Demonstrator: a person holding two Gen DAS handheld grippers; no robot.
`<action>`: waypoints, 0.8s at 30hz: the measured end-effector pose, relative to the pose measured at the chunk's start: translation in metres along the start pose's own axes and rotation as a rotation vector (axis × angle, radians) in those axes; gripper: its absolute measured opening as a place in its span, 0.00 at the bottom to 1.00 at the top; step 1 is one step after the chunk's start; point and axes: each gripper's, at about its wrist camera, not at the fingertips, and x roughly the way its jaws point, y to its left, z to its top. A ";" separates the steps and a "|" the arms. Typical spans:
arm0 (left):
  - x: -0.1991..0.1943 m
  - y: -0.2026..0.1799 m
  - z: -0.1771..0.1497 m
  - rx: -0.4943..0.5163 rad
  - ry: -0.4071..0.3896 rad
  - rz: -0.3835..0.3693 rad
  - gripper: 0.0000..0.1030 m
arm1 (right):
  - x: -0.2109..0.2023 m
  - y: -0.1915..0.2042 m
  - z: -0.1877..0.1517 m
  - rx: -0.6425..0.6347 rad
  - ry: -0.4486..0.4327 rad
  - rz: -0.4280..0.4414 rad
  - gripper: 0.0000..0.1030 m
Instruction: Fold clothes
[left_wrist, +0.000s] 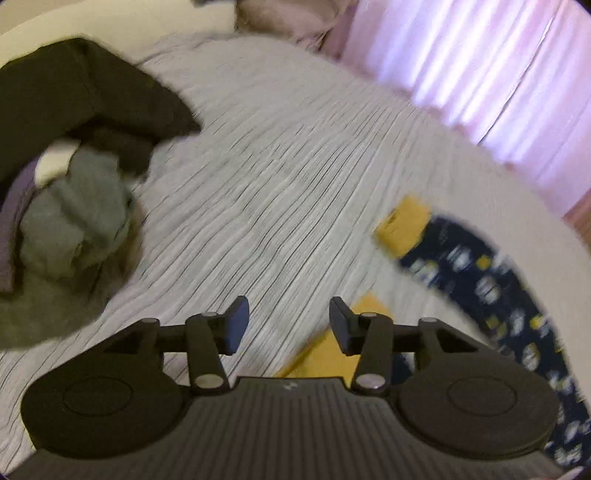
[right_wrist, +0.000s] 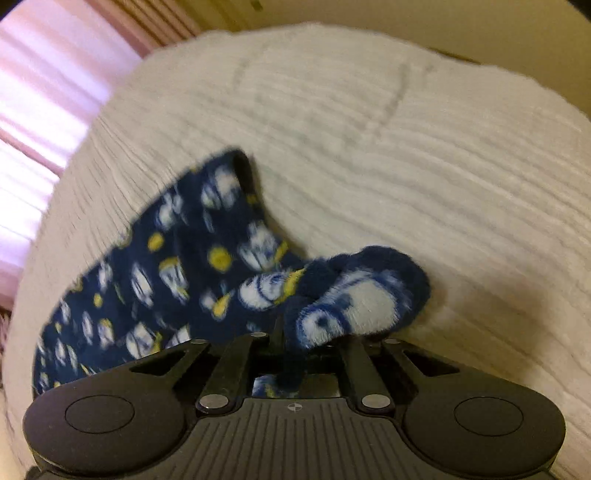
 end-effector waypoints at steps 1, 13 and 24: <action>0.007 0.003 -0.011 -0.023 0.049 -0.008 0.43 | 0.005 0.001 -0.004 0.003 0.015 -0.012 0.46; 0.085 0.019 -0.074 -0.369 0.200 -0.058 0.37 | -0.001 -0.039 -0.026 0.183 -0.074 -0.024 0.81; -0.085 0.096 -0.082 -0.360 -0.130 -0.252 0.03 | -0.051 -0.060 -0.036 0.133 -0.030 0.107 0.04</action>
